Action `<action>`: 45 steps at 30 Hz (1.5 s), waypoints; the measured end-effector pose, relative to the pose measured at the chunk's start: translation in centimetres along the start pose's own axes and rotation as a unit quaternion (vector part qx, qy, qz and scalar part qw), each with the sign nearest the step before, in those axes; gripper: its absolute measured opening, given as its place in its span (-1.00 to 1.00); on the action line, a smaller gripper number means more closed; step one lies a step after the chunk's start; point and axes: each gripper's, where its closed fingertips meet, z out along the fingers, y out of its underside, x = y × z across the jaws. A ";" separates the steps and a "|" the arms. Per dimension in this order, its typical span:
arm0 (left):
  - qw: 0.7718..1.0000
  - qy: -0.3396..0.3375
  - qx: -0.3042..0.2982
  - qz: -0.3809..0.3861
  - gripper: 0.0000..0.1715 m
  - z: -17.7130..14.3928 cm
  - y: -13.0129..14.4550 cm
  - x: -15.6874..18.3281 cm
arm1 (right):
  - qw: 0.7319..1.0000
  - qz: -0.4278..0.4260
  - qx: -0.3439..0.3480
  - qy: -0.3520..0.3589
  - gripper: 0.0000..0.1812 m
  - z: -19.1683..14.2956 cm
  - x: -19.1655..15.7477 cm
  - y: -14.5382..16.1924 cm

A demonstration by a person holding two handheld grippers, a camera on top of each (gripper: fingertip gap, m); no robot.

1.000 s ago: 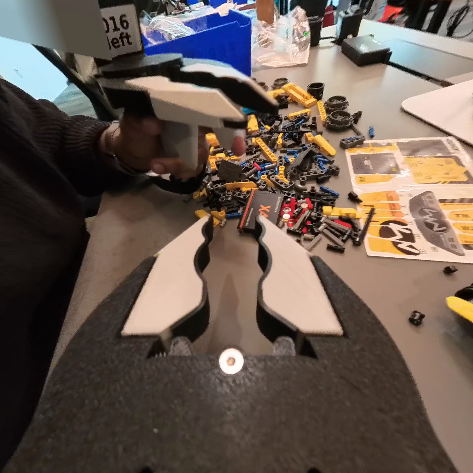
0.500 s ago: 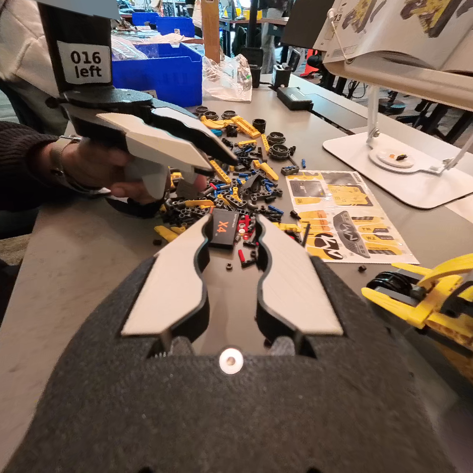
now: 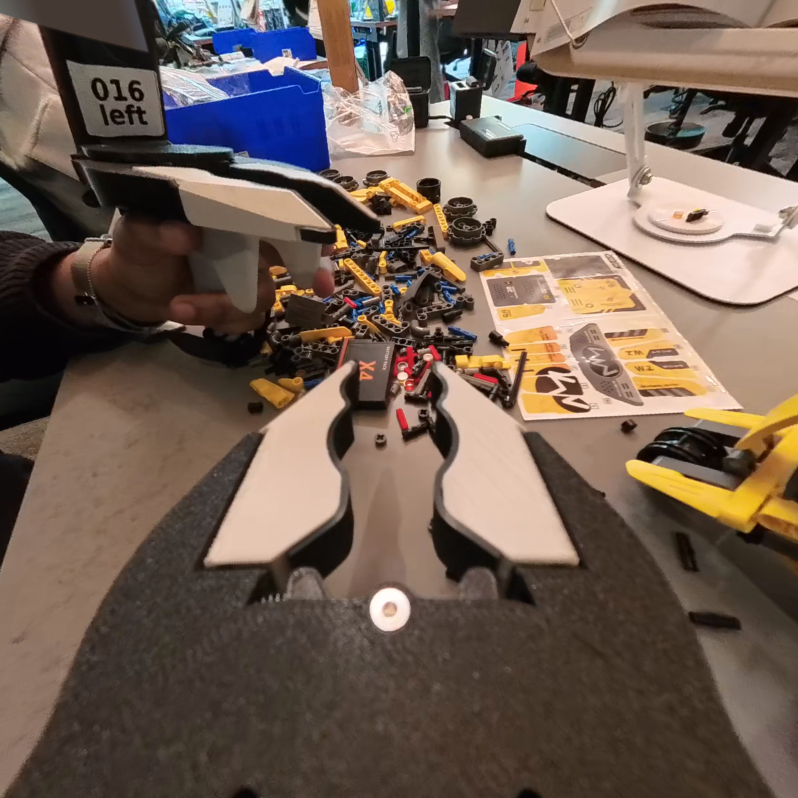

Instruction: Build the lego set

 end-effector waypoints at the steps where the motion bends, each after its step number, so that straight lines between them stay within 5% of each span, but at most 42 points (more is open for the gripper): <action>1: 1.000 -0.001 -0.001 0.002 -0.75 0.0 0.0 -0.1 | 1.000 -0.001 -0.002 0.002 -0.65 0.1 0.1 0.1; 45: 0.999 0.014 -0.014 -0.040 -0.74 0.2 0.6 -0.1 | 0.997 -0.053 -0.056 0.010 -0.65 0.8 -0.8 1.6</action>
